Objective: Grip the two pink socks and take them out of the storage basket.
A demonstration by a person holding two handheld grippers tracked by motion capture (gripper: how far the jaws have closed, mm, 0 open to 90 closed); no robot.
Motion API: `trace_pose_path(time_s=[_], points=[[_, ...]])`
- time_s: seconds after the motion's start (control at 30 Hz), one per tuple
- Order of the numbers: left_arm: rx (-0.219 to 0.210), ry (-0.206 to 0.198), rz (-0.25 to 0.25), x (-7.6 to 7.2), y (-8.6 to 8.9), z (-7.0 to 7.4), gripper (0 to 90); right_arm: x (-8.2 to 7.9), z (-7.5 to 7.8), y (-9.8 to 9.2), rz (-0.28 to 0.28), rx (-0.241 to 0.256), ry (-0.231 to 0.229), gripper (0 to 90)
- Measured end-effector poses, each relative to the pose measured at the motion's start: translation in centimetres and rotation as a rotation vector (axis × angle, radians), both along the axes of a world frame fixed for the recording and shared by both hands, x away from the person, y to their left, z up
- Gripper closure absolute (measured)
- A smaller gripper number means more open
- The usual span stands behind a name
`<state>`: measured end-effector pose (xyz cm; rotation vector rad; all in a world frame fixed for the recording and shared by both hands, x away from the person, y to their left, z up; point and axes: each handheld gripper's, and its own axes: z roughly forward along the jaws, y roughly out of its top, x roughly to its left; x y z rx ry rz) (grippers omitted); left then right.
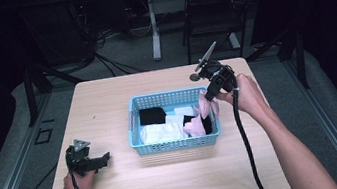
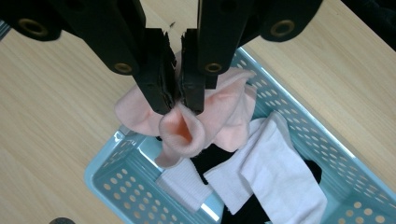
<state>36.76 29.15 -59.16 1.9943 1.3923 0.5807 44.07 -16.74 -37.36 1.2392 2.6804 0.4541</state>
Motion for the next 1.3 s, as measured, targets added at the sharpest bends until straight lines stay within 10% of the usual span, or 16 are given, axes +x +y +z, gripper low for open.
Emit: trace_pose_path(time_s=[0.7, 1.3], points=[[-0.003, -0.001, 0.003, 0.0, 0.0, 0.0, 2.2, -0.9, 2.3, -7.4, -0.126, 0.002, -0.041, 83.5], [-0.003, -0.002, 0.002, 0.0, 0.0, 0.0, 2.2, 0.3, -3.6, -12.7, -0.275, -0.017, 0.043, 83.4]])
